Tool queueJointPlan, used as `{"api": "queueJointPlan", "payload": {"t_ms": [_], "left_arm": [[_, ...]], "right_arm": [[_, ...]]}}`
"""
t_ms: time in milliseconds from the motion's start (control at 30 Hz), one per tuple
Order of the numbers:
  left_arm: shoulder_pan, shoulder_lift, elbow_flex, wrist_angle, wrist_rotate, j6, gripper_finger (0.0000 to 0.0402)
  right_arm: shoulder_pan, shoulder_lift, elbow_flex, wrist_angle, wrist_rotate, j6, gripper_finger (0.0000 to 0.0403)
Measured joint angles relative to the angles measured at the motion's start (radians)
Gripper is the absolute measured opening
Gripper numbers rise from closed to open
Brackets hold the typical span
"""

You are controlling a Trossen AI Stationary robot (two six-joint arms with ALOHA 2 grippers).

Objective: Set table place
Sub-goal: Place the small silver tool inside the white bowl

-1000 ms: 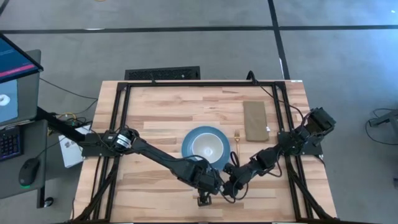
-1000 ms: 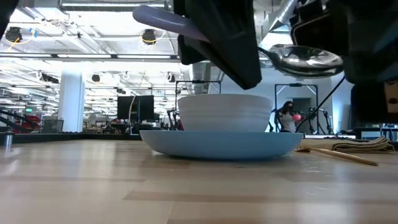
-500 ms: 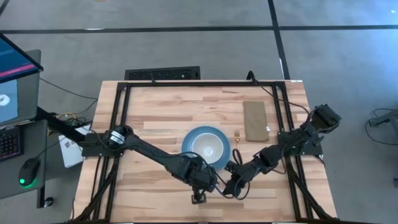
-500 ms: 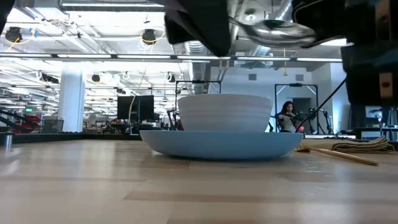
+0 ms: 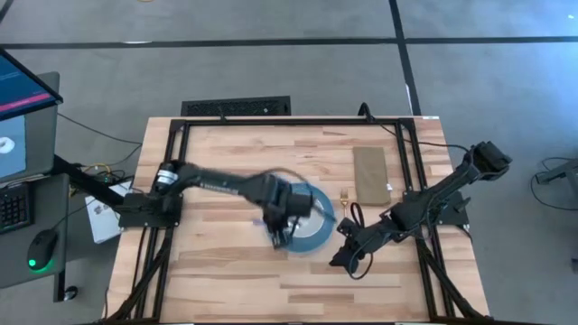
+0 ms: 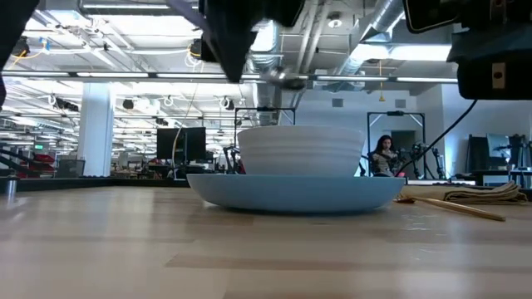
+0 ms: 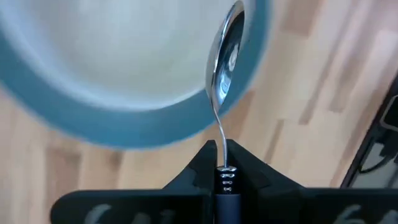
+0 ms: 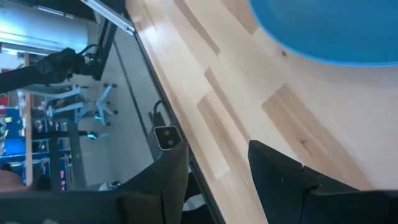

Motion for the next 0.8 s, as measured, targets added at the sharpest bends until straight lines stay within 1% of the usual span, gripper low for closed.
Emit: {"api": "queueJointPlan", "payload": {"t_ms": [200,333,467,600,800], "left_arm": [[0.136,0.01,-0.001,-0.111,0.083,0.041,0.0006],[0.192,0.01,-0.001,-0.139,0.181,0.042,0.0006],[0.216,0.019,-0.012,-0.135,0.252,0.042,0.0006],[0.217,0.057,-0.016,-0.143,0.315,0.047,0.0006],[0.222,0.111,-0.016,-0.139,0.337,0.057,0.0008]], "right_arm": [[0.0,0.007,0.0,-0.018,0.008,-0.008,0.0194],[-0.003,0.012,0.0,-0.019,0.012,-0.017,0.0192],[-0.013,0.022,-0.001,-0.022,0.011,-0.033,0.0192],[-0.025,0.039,0.0,-0.029,0.011,-0.042,0.0193],[-0.026,0.038,-0.001,-0.046,0.011,-0.042,0.0192]]}}
